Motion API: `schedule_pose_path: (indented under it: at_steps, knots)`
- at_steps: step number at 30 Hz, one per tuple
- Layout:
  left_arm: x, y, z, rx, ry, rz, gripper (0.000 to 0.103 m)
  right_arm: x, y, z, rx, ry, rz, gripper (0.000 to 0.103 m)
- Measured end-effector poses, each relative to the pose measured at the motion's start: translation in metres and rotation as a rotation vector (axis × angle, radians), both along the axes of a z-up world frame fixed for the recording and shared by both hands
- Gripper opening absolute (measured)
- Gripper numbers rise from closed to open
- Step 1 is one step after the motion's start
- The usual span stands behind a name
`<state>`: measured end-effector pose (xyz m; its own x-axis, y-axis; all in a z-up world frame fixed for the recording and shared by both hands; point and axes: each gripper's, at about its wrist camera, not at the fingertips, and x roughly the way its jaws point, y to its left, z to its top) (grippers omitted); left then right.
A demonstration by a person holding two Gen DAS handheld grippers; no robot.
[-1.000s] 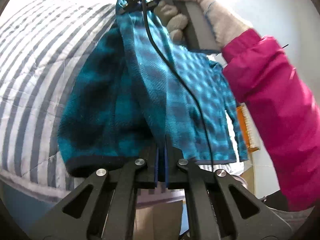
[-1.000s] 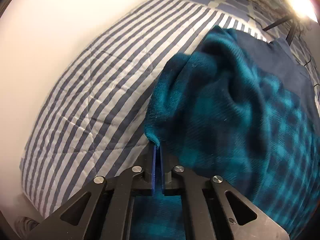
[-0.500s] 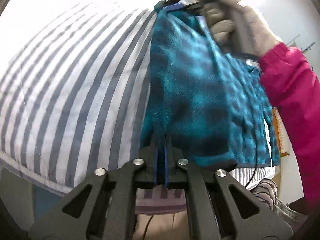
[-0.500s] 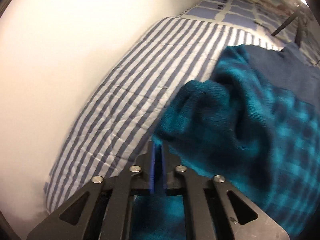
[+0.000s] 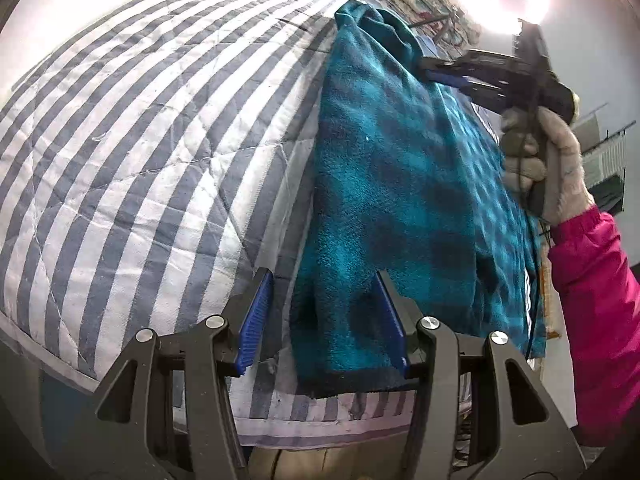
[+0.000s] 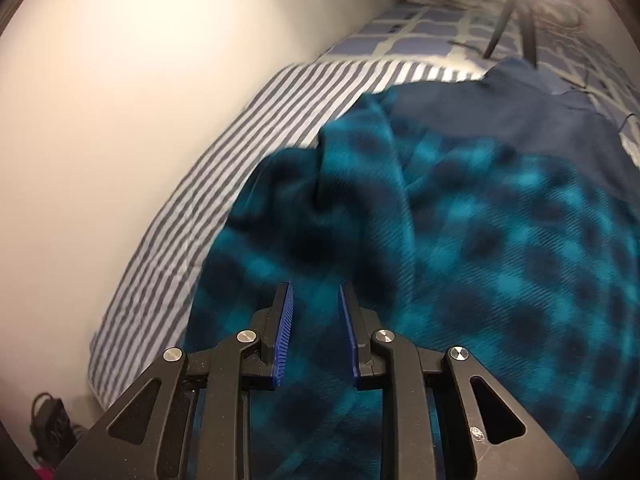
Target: Fold large clothes
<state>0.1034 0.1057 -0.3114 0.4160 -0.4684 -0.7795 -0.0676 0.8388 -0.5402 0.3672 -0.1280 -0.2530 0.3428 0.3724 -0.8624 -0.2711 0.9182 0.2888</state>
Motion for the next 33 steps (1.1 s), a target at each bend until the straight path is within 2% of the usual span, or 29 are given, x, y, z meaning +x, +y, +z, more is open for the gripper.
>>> schedule_pose_path:
  at_steps: [1,3,4,6,7,11,14,16,17,19,22,27,31,33]
  knots:
    - [-0.001,-0.002,0.000,-0.003,-0.001,-0.013,0.052,0.000,0.002,-0.004,-0.019,0.003,0.005,0.021]
    - [-0.001,-0.009,-0.003,0.001,0.005,-0.042,0.035,0.002,0.009,-0.021,-0.083,0.019,0.009,0.021]
    - [-0.002,-0.013,-0.005,0.013,0.015,-0.059,0.019,0.002,0.011,-0.030,-0.121,0.023,0.007,0.020]
    - [-0.004,-0.013,-0.004,0.001,0.009,-0.055,0.012,0.000,0.015,-0.044,-0.199,0.030,0.017,0.017]
    - [-0.005,-0.010,-0.002,-0.023,0.006,-0.045,0.010,-0.003,0.015,-0.042,-0.208,0.014,0.021,0.017]
    - [-0.014,-0.005,0.016,-0.082,-0.035,-0.017,0.008,-0.014,0.015,-0.020,-0.206,0.007,0.016,0.021]
    - [-0.019,-0.013,0.034,-0.062,-0.092,-0.031,0.007,-0.023,0.018,0.001,-0.153,0.007,0.028,0.024]
    - [-0.020,-0.024,0.043,-0.037,-0.126,-0.050,0.007,-0.025,0.025,0.012,-0.097,0.034,0.033,0.039]
    - [-0.022,-0.032,0.049,-0.020,-0.149,-0.068,0.007,-0.026,0.030,0.015,-0.078,0.045,0.041,0.051]
    - [-0.023,-0.039,0.055,-0.005,-0.173,-0.088,0.007,-0.027,0.049,0.022,-0.055,0.060,0.074,0.054]
    - [-0.023,-0.051,0.063,0.022,-0.200,-0.116,0.007,-0.021,0.085,0.014,-0.098,0.123,0.119,0.057]
    - [-0.013,-0.066,0.063,0.045,-0.205,-0.133,0.007,-0.015,0.125,-0.022,-0.248,0.192,0.139,0.058]
    - [-0.013,-0.076,0.065,0.077,-0.213,-0.156,0.007,-0.014,0.137,-0.044,-0.350,0.199,0.141,0.057]
    - [-0.009,-0.088,0.067,0.106,-0.222,-0.162,0.007,-0.016,0.141,-0.050,-0.416,0.170,0.154,0.038]
